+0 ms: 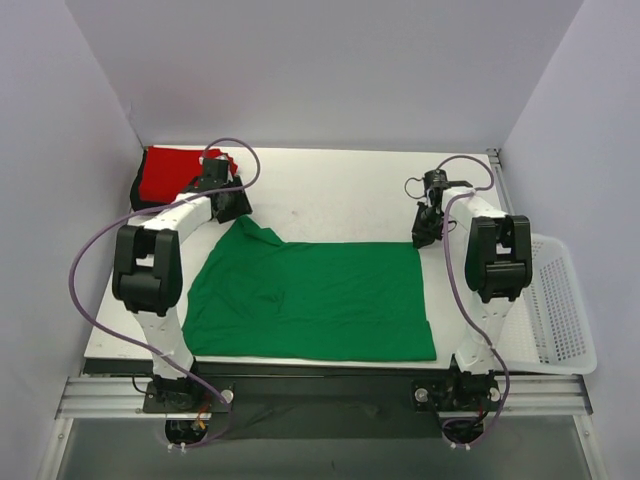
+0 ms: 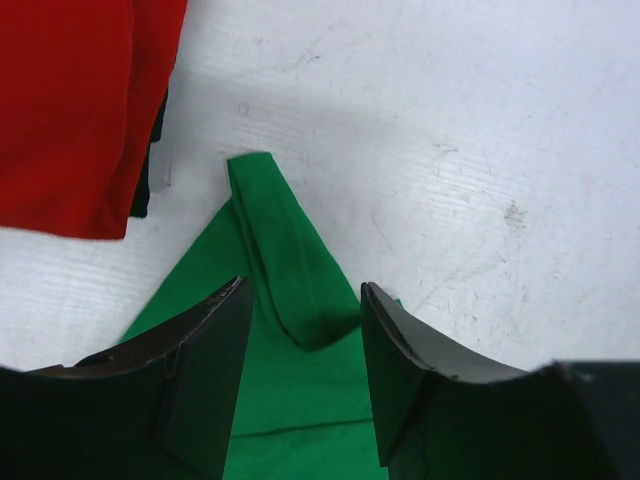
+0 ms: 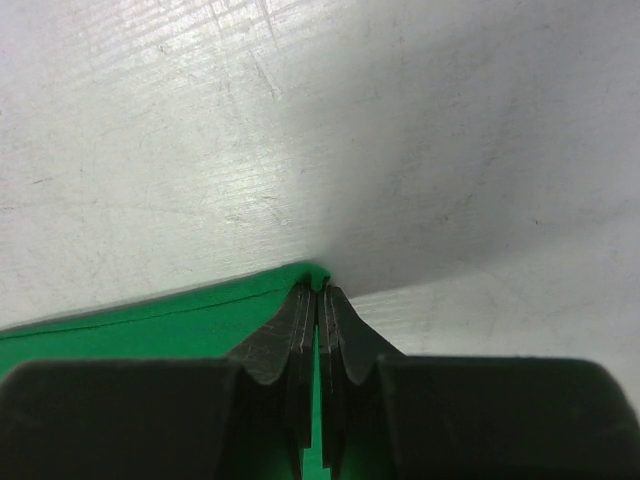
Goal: Fold and stack the t-shirts
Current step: Grap the side of the flattened tshirt furthest away from the robot with both arms
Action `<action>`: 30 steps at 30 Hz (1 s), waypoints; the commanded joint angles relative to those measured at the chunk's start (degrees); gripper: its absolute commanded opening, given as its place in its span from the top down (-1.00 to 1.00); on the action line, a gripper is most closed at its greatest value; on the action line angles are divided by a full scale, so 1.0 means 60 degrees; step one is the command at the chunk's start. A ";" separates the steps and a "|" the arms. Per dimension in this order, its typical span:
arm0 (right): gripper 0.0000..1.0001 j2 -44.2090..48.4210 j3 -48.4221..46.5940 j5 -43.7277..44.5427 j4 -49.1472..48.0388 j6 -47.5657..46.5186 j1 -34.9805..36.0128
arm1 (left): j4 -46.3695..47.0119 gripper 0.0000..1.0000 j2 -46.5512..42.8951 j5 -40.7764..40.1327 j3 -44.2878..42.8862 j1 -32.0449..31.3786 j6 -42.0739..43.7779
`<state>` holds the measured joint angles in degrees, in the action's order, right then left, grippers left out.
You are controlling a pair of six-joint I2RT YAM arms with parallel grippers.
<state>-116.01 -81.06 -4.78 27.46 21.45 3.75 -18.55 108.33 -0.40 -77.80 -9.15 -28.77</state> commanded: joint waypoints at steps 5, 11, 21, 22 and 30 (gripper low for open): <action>1.00 0.0072 0.0282 -0.0068 0.0740 -0.0060 -0.0039 | 0.0483 -0.13 0.1001 -0.0167 -0.1169 0.0352 0.0504; 1.00 0.0013 0.0223 -0.0127 0.0784 -0.0016 -0.0039 | 0.0469 -0.08 0.1690 -0.0153 -0.1594 0.0455 0.0738; 1.00 0.0115 0.0311 -0.0215 0.0828 0.0028 -0.0039 | 0.0733 0.04 0.2525 0.0053 -0.2048 0.0514 0.0914; 1.00 0.0101 0.0297 -0.0215 0.0843 0.0028 -0.0039 | 0.0747 0.07 0.2554 0.0053 -0.2063 0.0514 0.0899; 1.00 0.0086 0.0297 -0.0273 0.0843 0.0013 -0.0039 | 0.0440 0.26 0.2599 -0.0225 -0.2034 0.0514 0.0943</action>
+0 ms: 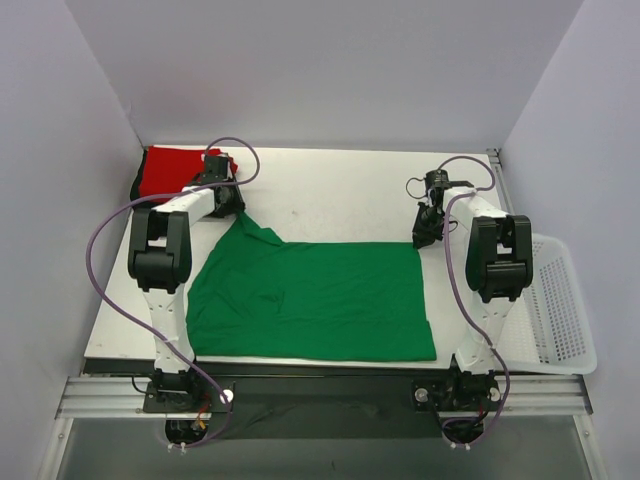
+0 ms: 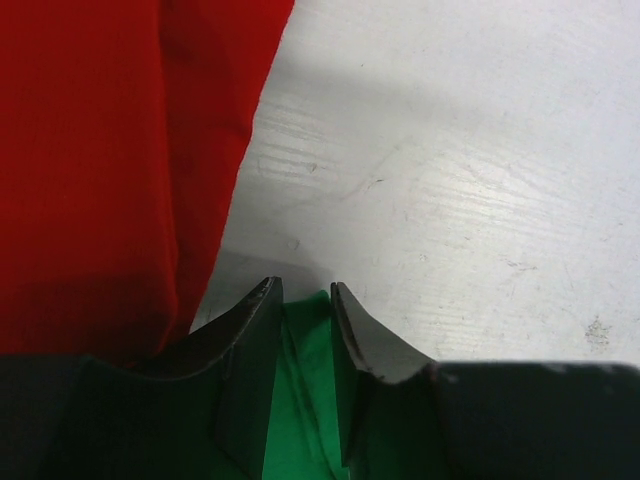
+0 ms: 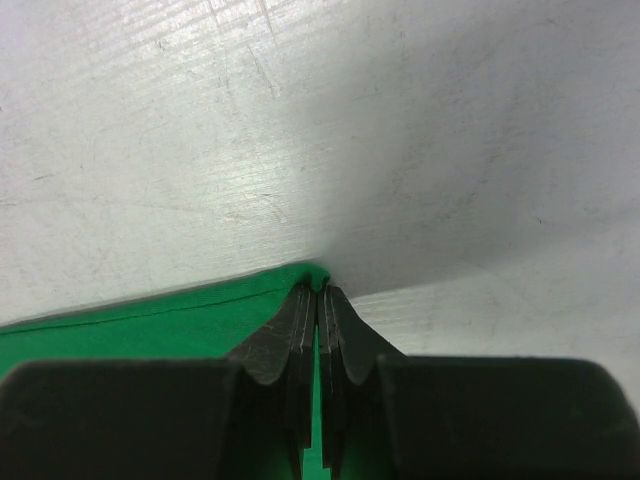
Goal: Fold and stack the t-shirts
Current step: Grap the side of the flattened tshirt furthest away from the robot with both arms, then fold the other side of the tshirt into a rectangle
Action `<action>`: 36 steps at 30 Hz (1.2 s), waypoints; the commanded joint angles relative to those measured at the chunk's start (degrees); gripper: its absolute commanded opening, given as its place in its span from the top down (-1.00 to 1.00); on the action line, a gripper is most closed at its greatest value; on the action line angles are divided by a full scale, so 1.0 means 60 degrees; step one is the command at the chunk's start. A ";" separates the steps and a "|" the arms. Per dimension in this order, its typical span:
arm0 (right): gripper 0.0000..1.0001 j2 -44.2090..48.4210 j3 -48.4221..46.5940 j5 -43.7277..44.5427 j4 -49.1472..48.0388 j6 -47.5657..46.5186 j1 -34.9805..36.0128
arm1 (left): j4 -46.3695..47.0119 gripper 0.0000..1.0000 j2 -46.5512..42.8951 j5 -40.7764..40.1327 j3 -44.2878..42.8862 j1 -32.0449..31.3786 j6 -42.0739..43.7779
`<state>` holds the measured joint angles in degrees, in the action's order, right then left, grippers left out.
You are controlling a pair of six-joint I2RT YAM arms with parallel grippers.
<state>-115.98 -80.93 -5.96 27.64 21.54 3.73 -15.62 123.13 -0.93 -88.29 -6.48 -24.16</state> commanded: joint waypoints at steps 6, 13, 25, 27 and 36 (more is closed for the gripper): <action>1.00 0.0039 0.0187 -0.0165 0.0828 0.0028 -0.0035 | -0.0092 0.42 -0.0058 -0.0211 0.0125 0.0069 0.0175; 1.00 0.0082 0.0040 -0.0121 0.0916 0.0087 -0.0035 | -0.0210 0.99 -0.0292 0.0037 -0.0021 0.0069 0.0058; 1.00 0.0288 -0.0662 -0.0120 0.1091 0.0116 -0.0035 | -0.1469 1.00 -0.0190 0.0726 -0.1924 0.0172 0.0160; 1.00 0.0229 -0.0896 -0.0106 0.1165 0.0116 -0.0050 | -0.1630 1.00 -0.0102 0.0843 -0.2173 0.0157 0.0189; 1.00 -0.0152 -0.2332 -0.0164 0.1808 -0.0133 -0.0269 | -0.2450 1.00 0.0177 0.1312 -0.3390 0.0230 0.0263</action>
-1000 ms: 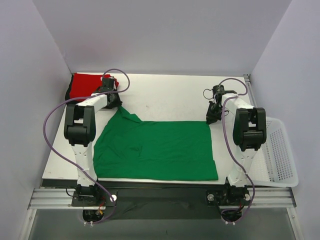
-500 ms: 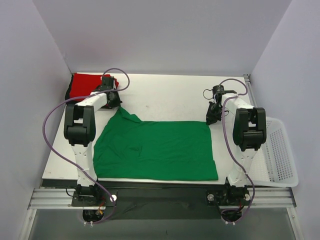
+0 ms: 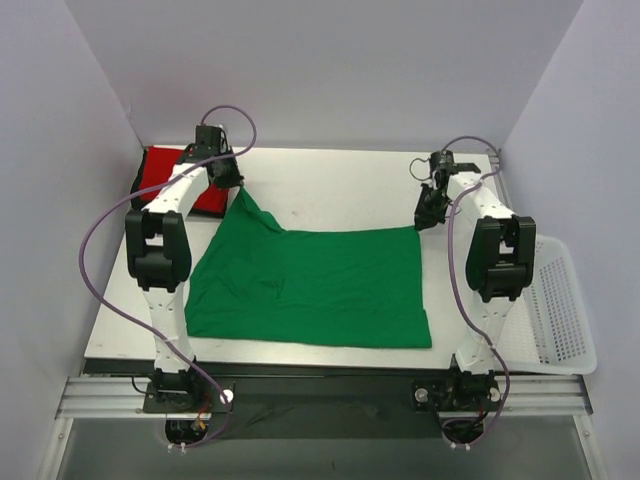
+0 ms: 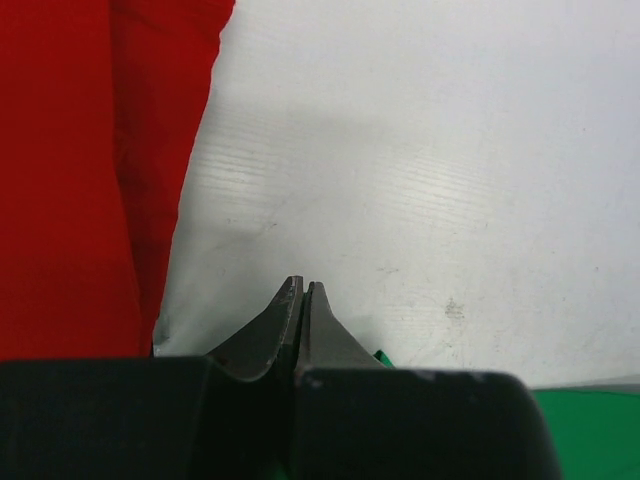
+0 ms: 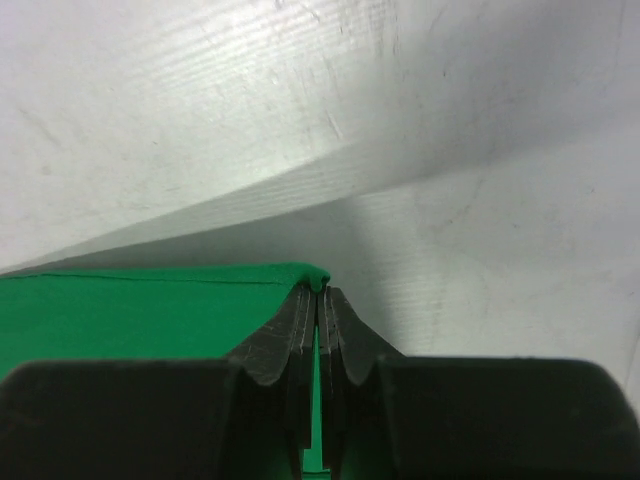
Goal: Fold and stack the t-shirts
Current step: Fold the other side of the tshirt into a rectangle
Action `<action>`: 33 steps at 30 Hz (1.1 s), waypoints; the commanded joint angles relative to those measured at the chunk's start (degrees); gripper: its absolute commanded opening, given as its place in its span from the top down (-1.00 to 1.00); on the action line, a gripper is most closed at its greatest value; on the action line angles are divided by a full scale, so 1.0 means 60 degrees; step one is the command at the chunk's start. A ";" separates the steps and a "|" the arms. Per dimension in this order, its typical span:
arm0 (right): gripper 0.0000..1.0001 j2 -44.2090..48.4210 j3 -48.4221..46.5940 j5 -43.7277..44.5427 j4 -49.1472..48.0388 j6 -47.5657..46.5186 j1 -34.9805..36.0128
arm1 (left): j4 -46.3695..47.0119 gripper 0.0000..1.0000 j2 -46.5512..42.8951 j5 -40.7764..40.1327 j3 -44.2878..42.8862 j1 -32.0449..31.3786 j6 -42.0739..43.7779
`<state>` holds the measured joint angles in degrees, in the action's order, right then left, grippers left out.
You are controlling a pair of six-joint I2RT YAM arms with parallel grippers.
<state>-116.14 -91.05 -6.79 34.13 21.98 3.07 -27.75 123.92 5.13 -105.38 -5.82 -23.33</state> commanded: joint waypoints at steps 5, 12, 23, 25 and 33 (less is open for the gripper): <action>1.00 0.0166 -0.0545 -0.0246 0.0801 -0.0308 -0.0131 | -0.0561 1.00 -0.0918 0.0508 0.0216 0.0223 -0.0095; 1.00 0.1074 0.0612 -0.0480 0.0786 -0.0455 -0.0014 | -0.0254 1.00 -0.3087 0.0771 0.2854 0.0311 -0.0564; 1.00 0.2568 0.2312 -0.0216 0.0728 -0.0455 0.0059 | -0.0062 1.00 -0.6457 0.1050 0.6267 0.0663 -0.1121; 1.00 0.2832 0.2619 -0.0246 0.0728 -0.0426 0.0059 | -0.0136 1.00 -0.6983 0.1065 0.6576 0.0663 -0.1179; 1.00 0.3812 0.3718 -0.0129 0.0728 -0.0367 0.0103 | -0.0458 1.00 -0.8830 0.1299 0.7866 0.0824 -0.1779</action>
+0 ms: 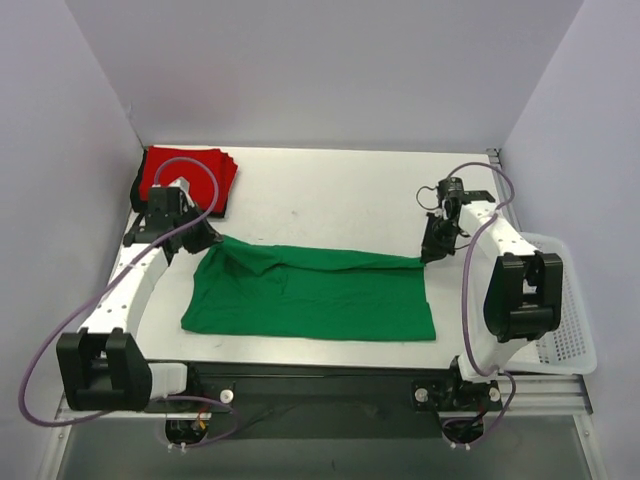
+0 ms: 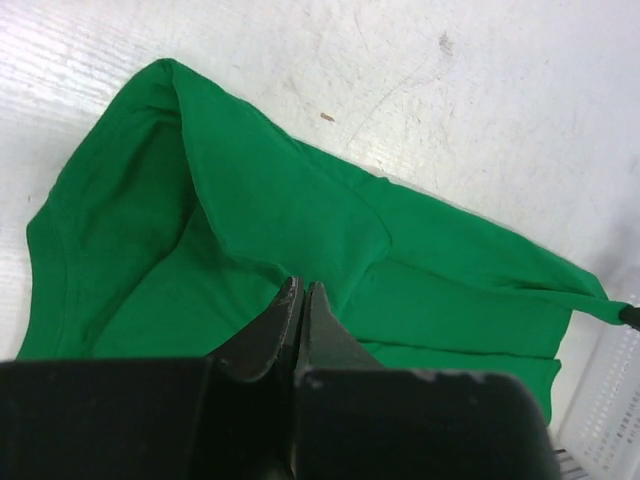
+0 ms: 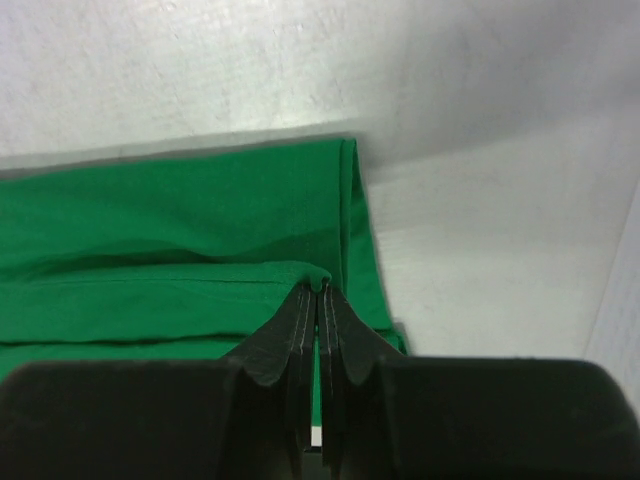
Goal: Fold and stack the t-shirts
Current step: Fold the other side of the tshirt into a rectangle
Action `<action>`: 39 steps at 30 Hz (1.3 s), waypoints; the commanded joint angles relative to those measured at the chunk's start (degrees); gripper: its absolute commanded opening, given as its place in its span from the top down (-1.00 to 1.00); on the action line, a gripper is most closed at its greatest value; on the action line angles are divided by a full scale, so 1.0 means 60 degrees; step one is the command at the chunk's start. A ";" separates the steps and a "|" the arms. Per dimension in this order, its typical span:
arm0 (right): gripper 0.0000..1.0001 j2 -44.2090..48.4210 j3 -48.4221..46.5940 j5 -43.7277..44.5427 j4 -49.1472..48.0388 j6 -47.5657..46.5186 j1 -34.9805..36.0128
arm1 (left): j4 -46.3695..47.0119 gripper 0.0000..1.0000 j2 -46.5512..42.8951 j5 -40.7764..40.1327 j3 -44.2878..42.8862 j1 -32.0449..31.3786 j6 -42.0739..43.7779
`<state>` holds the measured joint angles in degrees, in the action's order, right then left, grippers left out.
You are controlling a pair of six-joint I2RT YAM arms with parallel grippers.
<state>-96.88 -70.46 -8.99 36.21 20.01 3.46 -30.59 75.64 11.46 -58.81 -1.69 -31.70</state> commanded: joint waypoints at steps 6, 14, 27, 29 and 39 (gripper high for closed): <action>1.00 0.1190 0.0990 0.0430 0.0382 -0.0025 0.0038 | -0.0556 1.00 -0.1926 0.0330 0.0468 0.0224 -0.0575; 1.00 0.1586 0.1635 0.0664 0.0382 0.0019 0.0052 | -0.1230 1.00 -0.3011 0.0564 0.1128 0.0238 -0.0663; 1.00 0.1601 0.2177 0.0825 0.0382 0.0283 0.0067 | -0.1640 1.00 -0.3787 0.0697 0.1685 0.0238 -0.0956; 1.00 0.1587 0.2250 0.0825 0.0382 0.0327 0.0082 | -0.1713 1.00 -0.3861 0.0668 0.1700 0.0224 -0.0942; 1.00 0.1498 0.2514 0.0972 0.0396 0.0503 0.0287 | -0.1699 1.00 -0.3949 0.0726 0.2183 0.0224 -0.0986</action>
<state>-89.36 -56.23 -5.37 36.23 22.31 4.60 -41.08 52.60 14.90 -46.81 -0.64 -37.12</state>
